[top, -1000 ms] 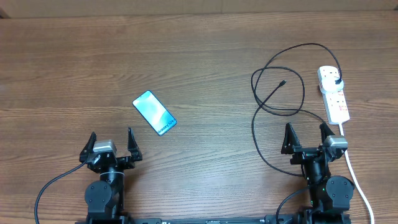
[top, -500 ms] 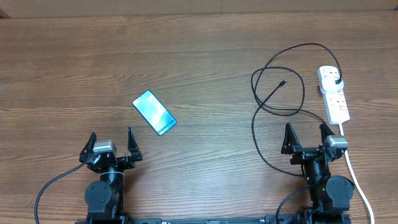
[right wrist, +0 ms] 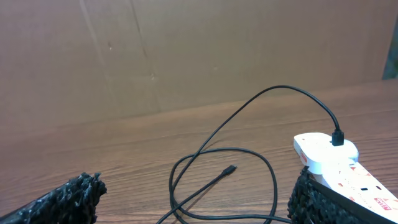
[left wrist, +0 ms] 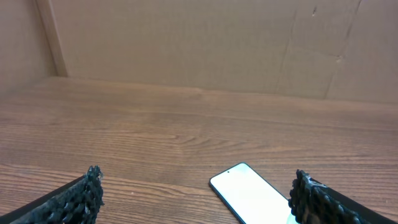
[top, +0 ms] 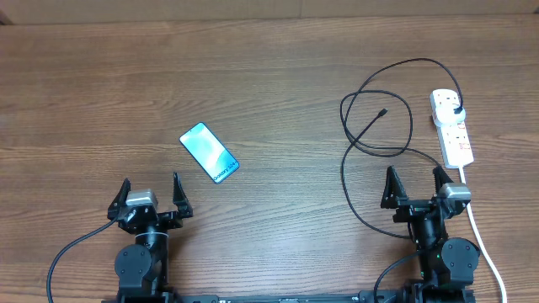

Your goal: Plug charger to phone and switch on socket

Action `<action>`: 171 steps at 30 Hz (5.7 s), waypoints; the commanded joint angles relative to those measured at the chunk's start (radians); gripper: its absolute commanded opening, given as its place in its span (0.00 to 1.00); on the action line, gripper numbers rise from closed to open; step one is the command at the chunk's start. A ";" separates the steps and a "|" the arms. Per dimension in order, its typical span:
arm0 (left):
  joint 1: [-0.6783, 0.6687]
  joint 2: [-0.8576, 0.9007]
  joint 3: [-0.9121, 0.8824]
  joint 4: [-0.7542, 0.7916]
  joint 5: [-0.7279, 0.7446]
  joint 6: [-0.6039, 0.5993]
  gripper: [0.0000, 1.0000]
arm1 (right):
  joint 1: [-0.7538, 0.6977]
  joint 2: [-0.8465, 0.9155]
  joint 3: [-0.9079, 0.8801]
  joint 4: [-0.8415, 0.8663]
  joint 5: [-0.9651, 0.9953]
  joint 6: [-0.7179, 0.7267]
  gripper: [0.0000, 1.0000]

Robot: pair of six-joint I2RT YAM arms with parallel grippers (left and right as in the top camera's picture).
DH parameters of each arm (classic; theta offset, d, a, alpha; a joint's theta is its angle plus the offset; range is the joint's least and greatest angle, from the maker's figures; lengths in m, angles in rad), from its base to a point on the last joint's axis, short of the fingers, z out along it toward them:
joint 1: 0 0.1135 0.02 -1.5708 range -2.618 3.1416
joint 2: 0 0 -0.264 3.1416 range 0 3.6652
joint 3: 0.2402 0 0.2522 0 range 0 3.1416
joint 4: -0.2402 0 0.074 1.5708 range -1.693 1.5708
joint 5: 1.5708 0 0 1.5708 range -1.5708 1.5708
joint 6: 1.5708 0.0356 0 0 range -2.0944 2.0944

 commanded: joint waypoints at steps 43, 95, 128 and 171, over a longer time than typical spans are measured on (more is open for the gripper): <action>0.007 -0.008 -0.004 0.000 0.008 0.019 1.00 | -0.003 -0.006 -0.010 0.006 0.007 -0.004 1.00; 0.006 -0.008 0.087 -0.039 0.116 -0.104 1.00 | -0.003 -0.006 -0.010 0.006 0.007 -0.004 1.00; 0.005 0.962 1.159 -0.774 0.249 -0.195 1.00 | -0.003 -0.006 -0.011 0.006 0.007 -0.004 1.00; -0.107 1.814 1.486 -1.055 0.209 -0.781 1.00 | -0.003 -0.006 -0.010 0.006 0.007 -0.004 1.00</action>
